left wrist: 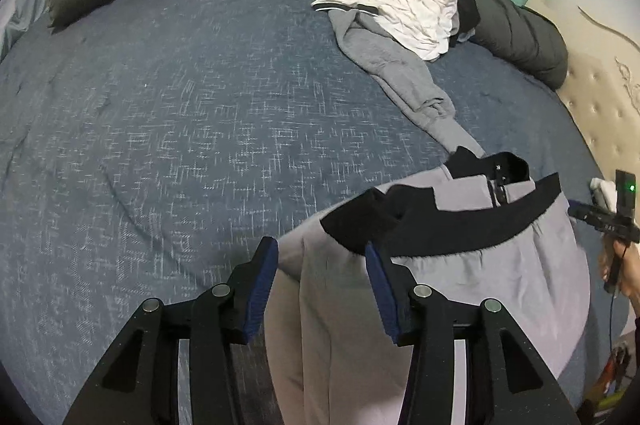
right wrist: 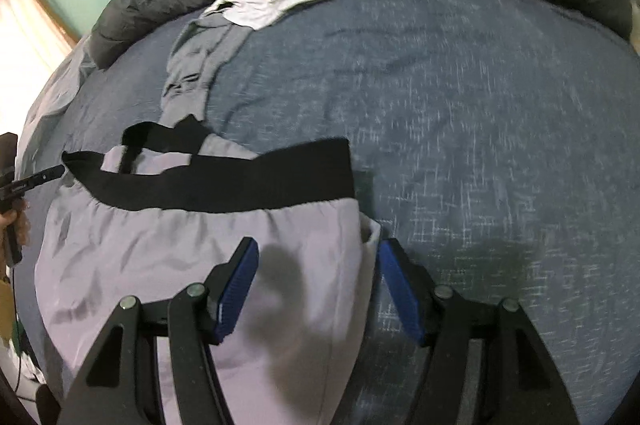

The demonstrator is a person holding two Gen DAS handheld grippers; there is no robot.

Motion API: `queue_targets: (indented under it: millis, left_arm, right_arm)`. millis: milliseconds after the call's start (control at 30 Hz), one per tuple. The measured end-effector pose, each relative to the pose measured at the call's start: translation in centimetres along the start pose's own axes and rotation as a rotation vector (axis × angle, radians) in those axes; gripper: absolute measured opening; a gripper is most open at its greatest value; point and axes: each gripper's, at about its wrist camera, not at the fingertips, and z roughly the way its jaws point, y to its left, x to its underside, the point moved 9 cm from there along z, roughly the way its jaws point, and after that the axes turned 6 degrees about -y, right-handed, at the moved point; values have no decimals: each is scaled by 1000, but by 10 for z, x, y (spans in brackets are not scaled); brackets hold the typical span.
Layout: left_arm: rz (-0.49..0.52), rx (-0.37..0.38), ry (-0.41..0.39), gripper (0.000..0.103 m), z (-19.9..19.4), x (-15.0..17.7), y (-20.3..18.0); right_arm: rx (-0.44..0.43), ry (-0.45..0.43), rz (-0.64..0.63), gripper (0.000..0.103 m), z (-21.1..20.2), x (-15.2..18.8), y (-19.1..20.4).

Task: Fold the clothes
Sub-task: 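Lower the held hem onto the jacket near the collar with both tools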

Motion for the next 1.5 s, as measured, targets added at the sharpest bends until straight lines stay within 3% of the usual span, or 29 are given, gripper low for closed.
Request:
queue_targets:
  millis: [200,300,333,367,433,533,700,833,1100,1167,1233,1333,1400,1500]
  left_arm:
    - [-23,58,-6,49,20,-1,-6]
    - [-33,66,-16,40,25,-2,-6]
    - [-27,60,-18,33,25,-3,-6]
    - [-21,54,-21,31,25,-3,-6]
    - [-7,32,-32,25,21,-4,-5]
    - [-1,13,-69,21,8,-11,-6]
    - [-18,-13,-106,21,-9,-27,-1]
    - [-33,-36,-75,21,-1,-32,5]
    - [-66,-77,-3,26,37,-19,13]
    - [-84,-70,-7,30,35,-18,14]
    - [-102,-61,-13,31,30,-17,15]
    - [-120,-45,-29,35,13,-19,16]
    - [-108,-63,-57,39,-7,-20,17]
    - [-137,-69,-88,43,-36,-18,21]
  right_arm:
    - [-37,-22,13,64,11,-6,0]
    - [-31,-20,-8,46,17,-6,3]
    - [-28,-32,-5,31,15,-7,2]
    - [-26,-44,-3,23,13,-8,1]
    - [-21,-68,1,15,10,-10,0]
    - [-2,-89,-35,10,4,-17,6]
    - [36,-116,-62,10,-3,-37,14]
    - [65,-138,-83,10,-8,-53,19]
    - [146,-158,-51,11,-8,-53,12]
    - [166,-163,-43,13,-8,-53,11]
    - [186,-167,-35,26,-7,-53,9]
    - [215,-175,-22,28,-8,-53,6]
    - [130,-221,49,30,-33,-53,15]
    - [39,-211,30,30,-56,-41,47]
